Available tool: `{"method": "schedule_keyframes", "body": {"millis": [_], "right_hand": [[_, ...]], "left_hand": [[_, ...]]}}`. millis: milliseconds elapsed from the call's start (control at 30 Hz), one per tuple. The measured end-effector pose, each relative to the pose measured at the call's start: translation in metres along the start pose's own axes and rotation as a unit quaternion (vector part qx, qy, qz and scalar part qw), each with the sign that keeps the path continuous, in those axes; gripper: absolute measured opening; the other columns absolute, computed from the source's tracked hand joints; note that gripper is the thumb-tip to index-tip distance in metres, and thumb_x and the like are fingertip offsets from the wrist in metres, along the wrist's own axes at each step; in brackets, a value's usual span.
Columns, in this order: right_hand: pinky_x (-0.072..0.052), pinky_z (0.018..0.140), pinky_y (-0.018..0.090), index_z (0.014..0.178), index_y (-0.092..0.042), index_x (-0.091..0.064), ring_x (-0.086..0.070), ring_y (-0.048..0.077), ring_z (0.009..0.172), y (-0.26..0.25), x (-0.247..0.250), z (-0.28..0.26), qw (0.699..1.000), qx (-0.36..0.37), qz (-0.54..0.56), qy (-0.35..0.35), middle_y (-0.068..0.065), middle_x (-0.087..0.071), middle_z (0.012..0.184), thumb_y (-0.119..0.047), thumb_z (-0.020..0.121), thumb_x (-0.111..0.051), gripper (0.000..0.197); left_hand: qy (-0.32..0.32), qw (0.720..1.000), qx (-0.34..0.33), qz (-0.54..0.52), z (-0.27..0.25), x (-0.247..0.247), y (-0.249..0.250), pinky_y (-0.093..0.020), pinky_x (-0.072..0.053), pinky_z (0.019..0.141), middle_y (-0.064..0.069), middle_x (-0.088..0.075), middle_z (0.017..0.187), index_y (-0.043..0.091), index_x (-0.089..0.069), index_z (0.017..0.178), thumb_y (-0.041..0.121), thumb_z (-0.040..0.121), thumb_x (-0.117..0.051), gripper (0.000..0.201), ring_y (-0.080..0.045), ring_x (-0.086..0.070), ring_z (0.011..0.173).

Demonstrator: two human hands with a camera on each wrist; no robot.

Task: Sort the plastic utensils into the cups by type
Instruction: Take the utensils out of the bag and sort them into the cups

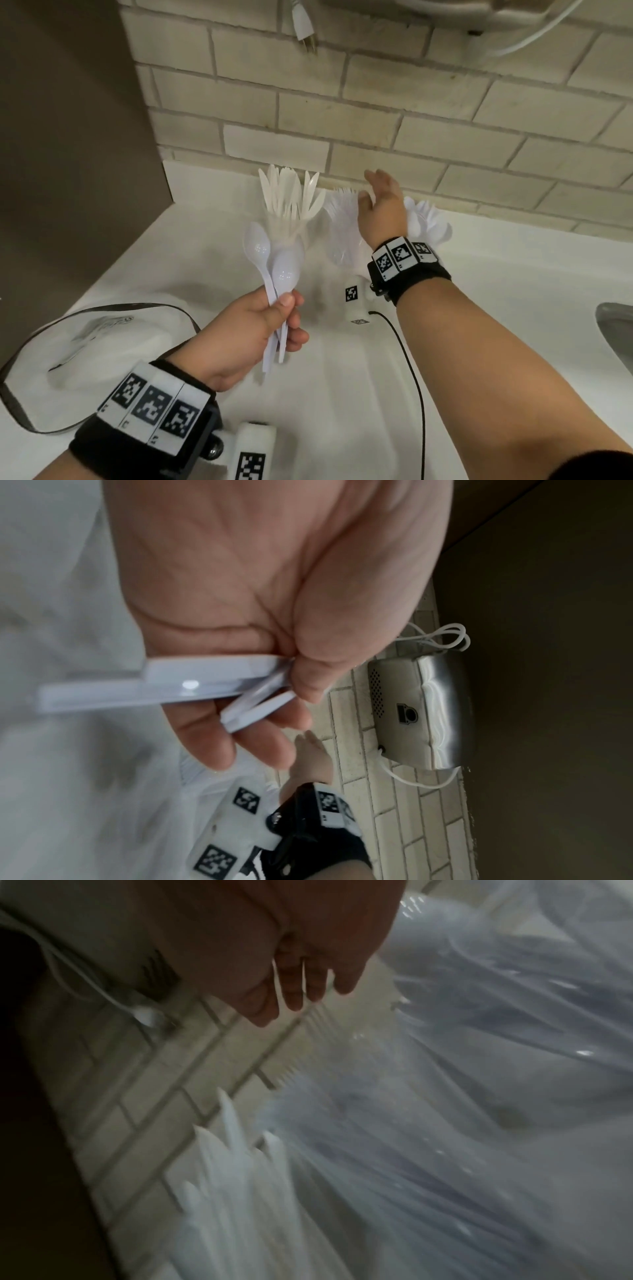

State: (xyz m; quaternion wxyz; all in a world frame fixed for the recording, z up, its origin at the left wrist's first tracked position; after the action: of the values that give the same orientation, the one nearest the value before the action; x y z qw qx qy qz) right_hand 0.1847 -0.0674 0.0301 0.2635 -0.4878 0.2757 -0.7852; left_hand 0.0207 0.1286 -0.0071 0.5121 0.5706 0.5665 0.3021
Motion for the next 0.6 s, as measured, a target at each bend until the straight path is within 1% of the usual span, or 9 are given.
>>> {"method": "schedule_keyframes", "body": {"millis": [100, 167, 200, 267, 333, 400, 467, 533, 600], "right_hand": [[-0.038, 0.096, 0.019, 0.115, -0.017, -0.064, -0.052, 0.015, 0.117, -0.033, 0.026, -0.021, 0.996, -0.002, 0.089, 0.022, 0.001, -0.056, 0.128, -0.023, 0.097, -0.051, 0.023], [-0.048, 0.091, 0.029, 0.105, -0.022, -0.064, -0.062, 0.016, 0.100, -0.055, 0.041, -0.049, 0.978, -0.050, 0.197, -0.052, -0.003, -0.066, 0.107, -0.034, 0.094, -0.056, 0.018], [-0.051, 0.091, 0.034, 0.109, -0.025, -0.061, -0.064, 0.017, 0.098, -0.063, 0.045, -0.065, 0.962, -0.080, 0.236, -0.114, -0.004, -0.067, 0.106, -0.041, 0.091, -0.058, 0.024], [-0.052, 0.092, 0.041, 0.130, -0.035, -0.047, -0.063, 0.018, 0.105, -0.072, 0.045, -0.096, 0.919, -0.131, 0.279, -0.247, -0.004, -0.065, 0.114, -0.053, 0.082, -0.063, 0.053], [-0.050, 0.097, 0.043, 0.139, -0.050, -0.028, -0.055, 0.020, 0.121, -0.073, 0.040, -0.118, 0.902, -0.124, 0.288, -0.297, -0.002, -0.055, 0.133, -0.056, 0.072, -0.073, 0.081], [-0.044, 0.105, 0.041, 0.142, -0.050, -0.023, -0.043, 0.017, 0.132, -0.073, 0.037, -0.128, 0.928, -0.099, 0.259, -0.249, -0.003, -0.040, 0.146, -0.045, 0.074, -0.076, 0.087], [-0.041, 0.108, 0.038, 0.141, -0.042, -0.032, -0.041, 0.013, 0.132, -0.070, 0.037, -0.131, 0.944, -0.079, 0.260, -0.189, -0.008, -0.040, 0.144, -0.031, 0.081, -0.073, 0.074], [-0.050, 0.099, 0.042, 0.132, -0.036, -0.048, -0.057, 0.016, 0.114, -0.066, 0.038, -0.132, 0.945, -0.079, 0.271, -0.168, -0.007, -0.055, 0.126, -0.017, 0.088, -0.064, 0.050], [-0.058, 0.082, 0.042, 0.117, -0.026, -0.059, -0.065, 0.015, 0.083, -0.063, 0.043, -0.133, 0.941, -0.088, 0.291, -0.151, -0.003, -0.062, 0.098, -0.005, 0.092, -0.053, 0.033]], "left_hand": [[-0.005, 1.000, -0.002, -0.002, 0.003, -0.006, 0.003, -0.034, -0.054, 0.064, -0.005, -0.054, 0.070, 0.005, -0.057, 0.097, 0.017, 0.100, -0.043, 0.019, -0.022, -0.062, 0.064], [-0.006, 1.000, 0.004, -0.001, 0.004, -0.012, 0.006, -0.034, -0.056, 0.060, -0.005, -0.055, 0.071, 0.006, -0.055, 0.098, 0.018, 0.100, -0.044, 0.016, -0.022, -0.063, 0.061], [-0.008, 1.000, 0.006, 0.005, 0.005, -0.015, 0.008, -0.035, -0.056, 0.059, -0.005, -0.056, 0.073, 0.008, -0.054, 0.099, 0.019, 0.099, -0.045, 0.015, -0.022, -0.063, 0.060], [-0.023, 0.999, 0.002, 0.039, 0.006, -0.022, 0.009, -0.036, -0.054, 0.058, -0.007, -0.056, 0.076, 0.009, -0.053, 0.102, 0.020, 0.099, -0.045, 0.014, -0.020, -0.061, 0.056], [-0.051, 0.994, -0.011, 0.100, 0.007, -0.030, 0.009, -0.035, -0.051, 0.059, -0.007, -0.055, 0.078, 0.010, -0.051, 0.106, 0.020, 0.100, -0.044, 0.014, -0.017, -0.058, 0.057], [-0.084, 0.982, -0.017, 0.166, 0.006, -0.038, 0.006, -0.038, -0.049, 0.070, -0.005, -0.054, 0.078, 0.012, -0.052, 0.104, 0.017, 0.100, -0.044, 0.010, -0.015, -0.058, 0.063], [-0.117, 0.972, -0.019, 0.205, 0.002, -0.046, 0.003, -0.039, -0.047, 0.080, -0.002, -0.054, 0.079, 0.014, -0.053, 0.098, 0.015, 0.099, -0.045, 0.008, -0.014, -0.059, 0.069], [-0.140, 0.969, -0.017, 0.200, -0.002, -0.052, 0.002, -0.035, -0.047, 0.082, 0.001, -0.053, 0.081, 0.016, -0.054, 0.095, 0.012, 0.099, -0.046, 0.009, -0.014, -0.060, 0.074], [-0.147, 0.974, -0.014, 0.173, -0.004, -0.055, 0.003, -0.032, -0.049, 0.080, 0.003, -0.053, 0.084, 0.014, -0.054, 0.099, 0.012, 0.098, -0.047, 0.008, -0.012, -0.062, 0.074]]}}
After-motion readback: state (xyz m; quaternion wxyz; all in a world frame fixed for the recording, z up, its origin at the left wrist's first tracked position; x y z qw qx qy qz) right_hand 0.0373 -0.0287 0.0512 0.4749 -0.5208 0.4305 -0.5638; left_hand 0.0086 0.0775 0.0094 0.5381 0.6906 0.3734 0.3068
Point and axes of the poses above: each hand's wrist, its own z-axis towards the middle knuckle, its own x-axis out of the back of the hand, y = z × x, the point moved 3 cm from there along z, towards the middle knuckle
